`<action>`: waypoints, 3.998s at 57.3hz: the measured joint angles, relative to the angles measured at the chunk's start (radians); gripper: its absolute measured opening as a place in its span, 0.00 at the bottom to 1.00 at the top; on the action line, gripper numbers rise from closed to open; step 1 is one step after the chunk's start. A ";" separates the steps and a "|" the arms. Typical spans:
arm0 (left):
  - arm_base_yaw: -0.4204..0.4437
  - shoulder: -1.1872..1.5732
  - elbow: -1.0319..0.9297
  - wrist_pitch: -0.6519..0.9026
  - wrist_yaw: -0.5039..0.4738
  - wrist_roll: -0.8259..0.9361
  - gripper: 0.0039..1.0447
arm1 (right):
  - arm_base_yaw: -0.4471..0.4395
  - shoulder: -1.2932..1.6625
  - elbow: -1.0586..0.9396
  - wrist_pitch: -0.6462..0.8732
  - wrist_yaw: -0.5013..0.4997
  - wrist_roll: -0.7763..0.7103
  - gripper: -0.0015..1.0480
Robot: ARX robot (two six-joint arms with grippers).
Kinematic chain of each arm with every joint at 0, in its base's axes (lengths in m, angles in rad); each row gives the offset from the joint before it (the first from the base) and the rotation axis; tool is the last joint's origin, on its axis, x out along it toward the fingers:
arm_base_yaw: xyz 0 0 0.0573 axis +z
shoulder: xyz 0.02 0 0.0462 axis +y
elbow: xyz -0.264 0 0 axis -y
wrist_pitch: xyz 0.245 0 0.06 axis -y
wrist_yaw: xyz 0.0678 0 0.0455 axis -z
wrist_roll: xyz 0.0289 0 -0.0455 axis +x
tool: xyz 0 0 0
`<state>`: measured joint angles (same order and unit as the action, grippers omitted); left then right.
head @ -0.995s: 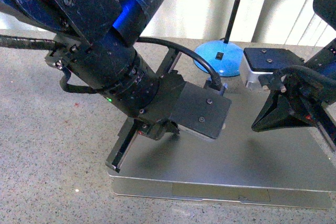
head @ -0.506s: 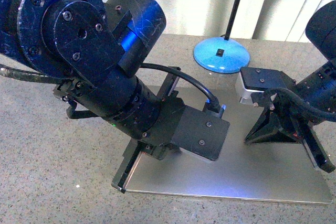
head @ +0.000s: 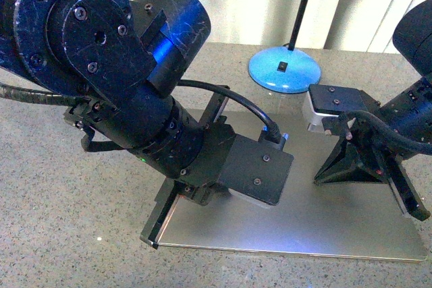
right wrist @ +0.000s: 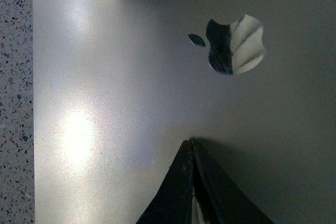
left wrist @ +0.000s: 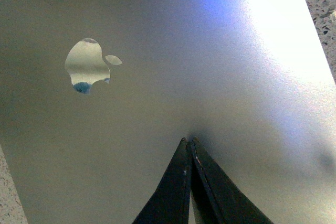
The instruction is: Close laptop
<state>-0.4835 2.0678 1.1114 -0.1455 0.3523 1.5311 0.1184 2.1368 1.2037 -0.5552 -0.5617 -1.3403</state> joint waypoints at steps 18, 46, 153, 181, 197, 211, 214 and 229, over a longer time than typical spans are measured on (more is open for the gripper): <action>0.031 -0.102 0.000 0.063 0.060 -0.095 0.03 | 0.005 -0.103 0.000 0.021 -0.098 0.037 0.03; 0.274 -0.531 -0.239 0.340 0.210 -0.404 0.03 | -0.056 -0.457 -0.210 0.446 -0.229 0.263 0.03; 0.483 -1.718 -1.084 0.499 -0.352 -1.532 0.03 | -0.118 -1.666 -1.198 1.023 0.560 1.329 0.03; 0.483 -1.881 -1.084 0.336 -0.352 -1.532 0.03 | -0.118 -1.881 -1.198 0.814 0.560 1.329 0.03; 0.483 -2.064 -1.084 0.150 -0.352 -1.532 0.03 | -0.117 -1.958 -1.198 0.738 0.560 1.329 0.03; 0.483 -2.066 -1.084 0.146 -0.352 -1.532 0.03 | -0.118 -2.132 -1.197 0.557 0.560 1.329 0.03; 0.483 -2.065 -1.084 0.146 -0.352 -1.532 0.03 | -0.118 -2.132 -1.197 0.556 0.560 1.329 0.03; 0.483 -2.066 -1.084 0.146 -0.352 -1.533 0.14 | -0.118 -2.133 -1.197 0.556 0.560 1.329 0.32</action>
<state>-0.0006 0.0021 0.0277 0.0006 -0.0002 -0.0017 0.0006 0.0040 0.0063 0.0006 -0.0013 -0.0113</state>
